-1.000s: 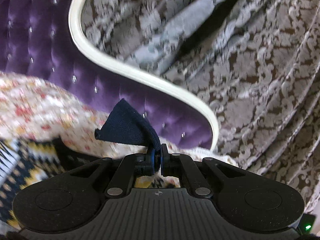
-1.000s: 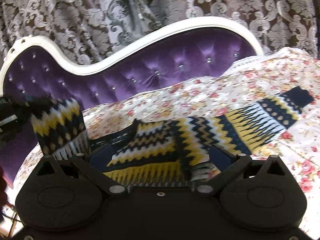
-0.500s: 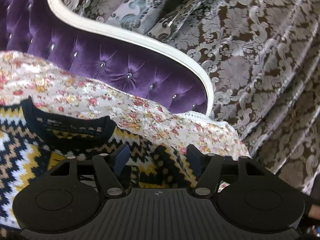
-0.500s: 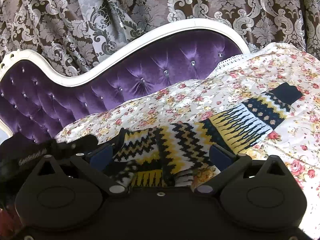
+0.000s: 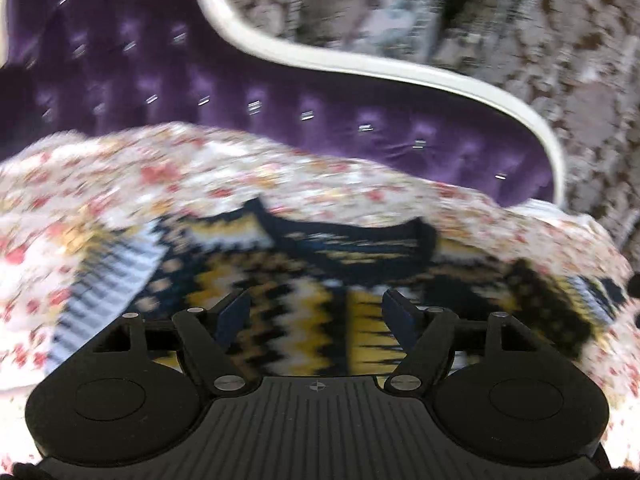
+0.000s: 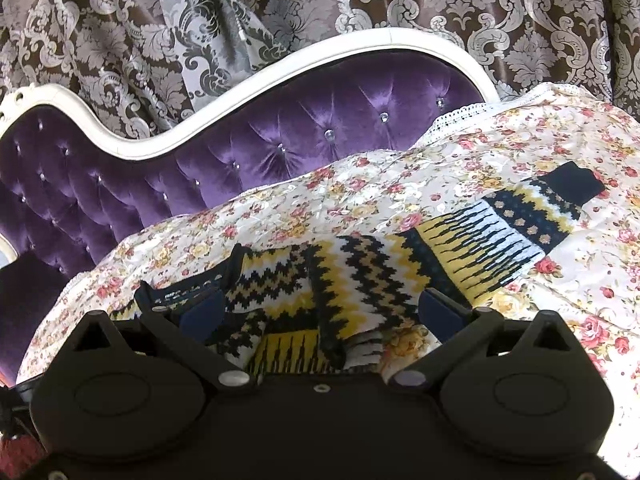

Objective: Fold small clothes
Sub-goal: 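Move the right gripper to the navy cuff of the other sleeve, then close the right gripper on the cuff and lift the sleeve, then carry the sleeve across the sweater body with the right gripper and release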

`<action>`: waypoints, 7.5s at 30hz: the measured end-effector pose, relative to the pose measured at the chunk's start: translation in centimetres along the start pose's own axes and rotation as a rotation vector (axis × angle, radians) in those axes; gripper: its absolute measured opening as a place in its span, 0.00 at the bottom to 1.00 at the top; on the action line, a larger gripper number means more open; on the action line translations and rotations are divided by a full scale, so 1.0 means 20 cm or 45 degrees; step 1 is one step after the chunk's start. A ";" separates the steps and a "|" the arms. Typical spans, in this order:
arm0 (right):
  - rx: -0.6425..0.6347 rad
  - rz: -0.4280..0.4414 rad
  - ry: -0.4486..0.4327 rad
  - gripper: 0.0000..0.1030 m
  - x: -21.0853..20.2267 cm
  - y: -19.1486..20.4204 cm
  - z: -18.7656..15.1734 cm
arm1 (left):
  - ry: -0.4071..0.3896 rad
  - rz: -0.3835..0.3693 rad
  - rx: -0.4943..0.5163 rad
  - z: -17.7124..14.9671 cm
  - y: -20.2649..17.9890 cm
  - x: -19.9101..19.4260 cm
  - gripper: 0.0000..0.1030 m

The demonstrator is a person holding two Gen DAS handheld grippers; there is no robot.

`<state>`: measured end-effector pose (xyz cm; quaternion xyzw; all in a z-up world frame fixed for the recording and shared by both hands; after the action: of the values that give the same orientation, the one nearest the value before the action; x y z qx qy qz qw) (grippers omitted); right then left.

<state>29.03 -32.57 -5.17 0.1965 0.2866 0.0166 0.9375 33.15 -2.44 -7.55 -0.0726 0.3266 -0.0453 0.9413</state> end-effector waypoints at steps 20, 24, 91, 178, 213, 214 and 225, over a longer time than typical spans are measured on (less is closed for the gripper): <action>-0.362 0.249 0.148 1.00 0.18 0.39 -0.20 | 0.000 0.183 0.191 -0.14 0.12 0.07 0.81; -0.330 0.401 0.213 1.00 0.23 0.46 -0.26 | -0.003 0.178 0.182 -0.14 0.13 0.08 0.81; 0.529 0.059 -0.247 0.19 0.09 -0.44 -0.04 | -0.004 0.177 0.160 -0.14 0.13 0.06 0.81; 0.195 0.337 -0.267 0.17 -0.37 -0.21 0.77 | 0.087 0.068 0.177 -0.04 0.14 -0.04 0.80; -0.148 0.670 0.325 0.60 0.30 0.96 -0.33 | 0.007 -0.037 -0.168 -0.01 0.78 -0.58 0.80; -0.146 0.677 0.314 0.60 0.28 0.94 -0.32 | 0.015 -0.045 -0.172 0.00 0.77 -0.57 0.80; -0.183 0.432 0.018 0.71 0.07 0.41 -0.15 | 0.115 -0.104 -0.138 -0.02 0.58 -0.41 0.80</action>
<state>29.19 -23.63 -5.10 0.1742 0.2542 0.1963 0.9309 26.93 10.09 -4.89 -0.1348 0.3673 -0.0693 0.9177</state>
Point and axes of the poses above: each gripper's, at about its wrist camera, not at the fingertips, and x roughly the way its jaws point, y to its left, z to its top, the point moved 3 cm from there along x, roughly the way its jaws point, and after that the axes turned 3 degrees about z, right-handed, at the moved point
